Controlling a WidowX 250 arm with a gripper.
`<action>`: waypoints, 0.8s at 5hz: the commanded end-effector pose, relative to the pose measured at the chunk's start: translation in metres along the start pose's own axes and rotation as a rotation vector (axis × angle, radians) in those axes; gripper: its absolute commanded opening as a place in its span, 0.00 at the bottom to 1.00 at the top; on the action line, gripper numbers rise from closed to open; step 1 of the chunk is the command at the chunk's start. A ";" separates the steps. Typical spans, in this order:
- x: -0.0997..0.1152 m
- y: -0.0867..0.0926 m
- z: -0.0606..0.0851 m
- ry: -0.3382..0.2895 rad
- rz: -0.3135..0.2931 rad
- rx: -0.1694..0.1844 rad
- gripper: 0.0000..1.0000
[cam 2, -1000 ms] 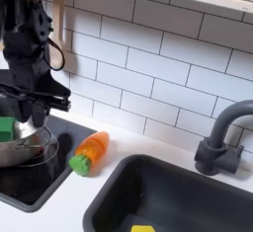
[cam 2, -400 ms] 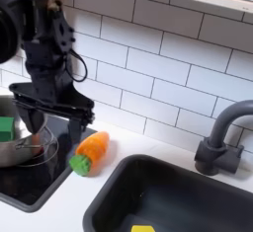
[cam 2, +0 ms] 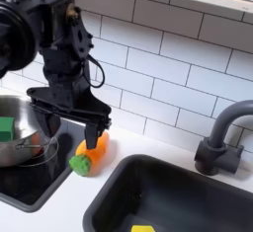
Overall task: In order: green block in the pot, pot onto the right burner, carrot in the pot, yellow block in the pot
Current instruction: 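Put the carrot in the pot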
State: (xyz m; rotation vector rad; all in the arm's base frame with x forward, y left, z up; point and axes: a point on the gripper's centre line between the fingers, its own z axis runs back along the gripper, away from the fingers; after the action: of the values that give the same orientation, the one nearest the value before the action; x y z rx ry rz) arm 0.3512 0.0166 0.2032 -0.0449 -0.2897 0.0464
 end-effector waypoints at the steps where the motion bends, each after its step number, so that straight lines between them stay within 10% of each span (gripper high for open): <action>1: 0.016 0.005 -0.015 0.012 0.011 0.016 1.00; 4: 0.037 0.002 -0.047 0.058 0.005 0.025 1.00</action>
State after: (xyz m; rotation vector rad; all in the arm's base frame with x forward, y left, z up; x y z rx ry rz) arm 0.4006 0.0212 0.1704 -0.0213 -0.2357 0.0572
